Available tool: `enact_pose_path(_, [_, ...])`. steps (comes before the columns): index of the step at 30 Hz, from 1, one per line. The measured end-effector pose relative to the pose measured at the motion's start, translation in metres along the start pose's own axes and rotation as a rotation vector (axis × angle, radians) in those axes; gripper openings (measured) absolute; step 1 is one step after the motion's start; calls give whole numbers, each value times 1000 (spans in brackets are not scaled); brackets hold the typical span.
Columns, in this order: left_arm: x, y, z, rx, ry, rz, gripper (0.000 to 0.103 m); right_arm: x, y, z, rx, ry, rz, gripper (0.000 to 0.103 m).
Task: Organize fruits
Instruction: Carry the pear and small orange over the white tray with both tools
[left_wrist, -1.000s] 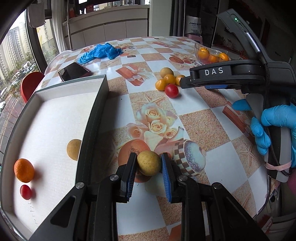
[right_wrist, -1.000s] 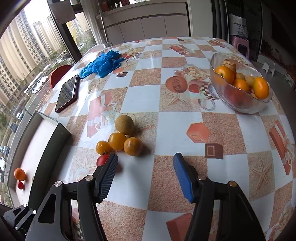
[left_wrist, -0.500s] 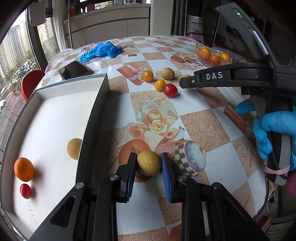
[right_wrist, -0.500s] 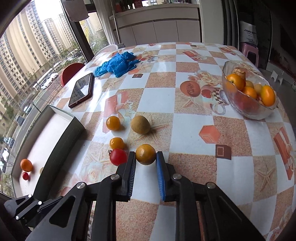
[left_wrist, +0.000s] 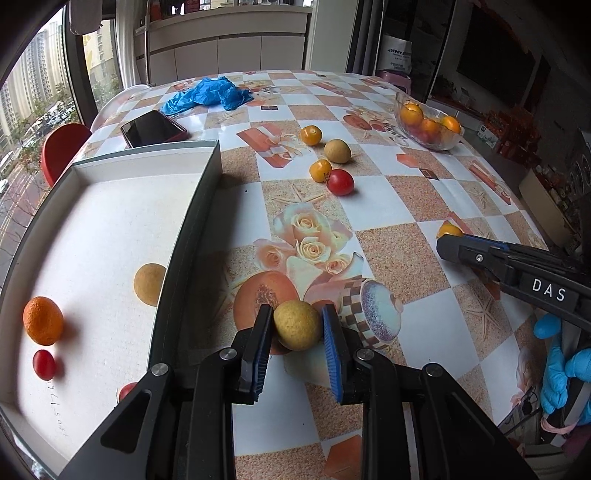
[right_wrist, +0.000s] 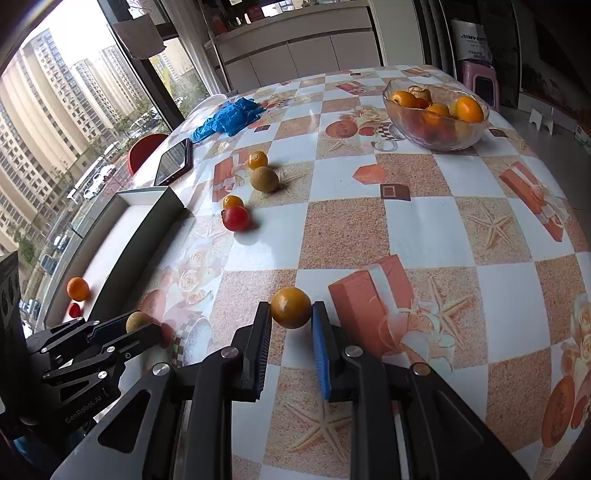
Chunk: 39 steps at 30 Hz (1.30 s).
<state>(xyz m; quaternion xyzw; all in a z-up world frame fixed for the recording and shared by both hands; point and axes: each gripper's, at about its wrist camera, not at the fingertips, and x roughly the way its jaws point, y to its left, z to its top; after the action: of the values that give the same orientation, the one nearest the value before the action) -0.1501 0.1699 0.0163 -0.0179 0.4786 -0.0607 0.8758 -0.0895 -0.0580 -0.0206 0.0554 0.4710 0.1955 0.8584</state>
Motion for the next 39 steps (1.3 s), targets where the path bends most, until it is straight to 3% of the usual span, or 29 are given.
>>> enact_pose_path(16, [-42, 12, 1, -25, -85, 5, 28, -19, 33, -2, -50, -26, 9, 24])
enact_pose_path(39, [-69, 93, -10, -142, -166, 55, 28, -5, 150, 15, -270, -5, 57, 24])
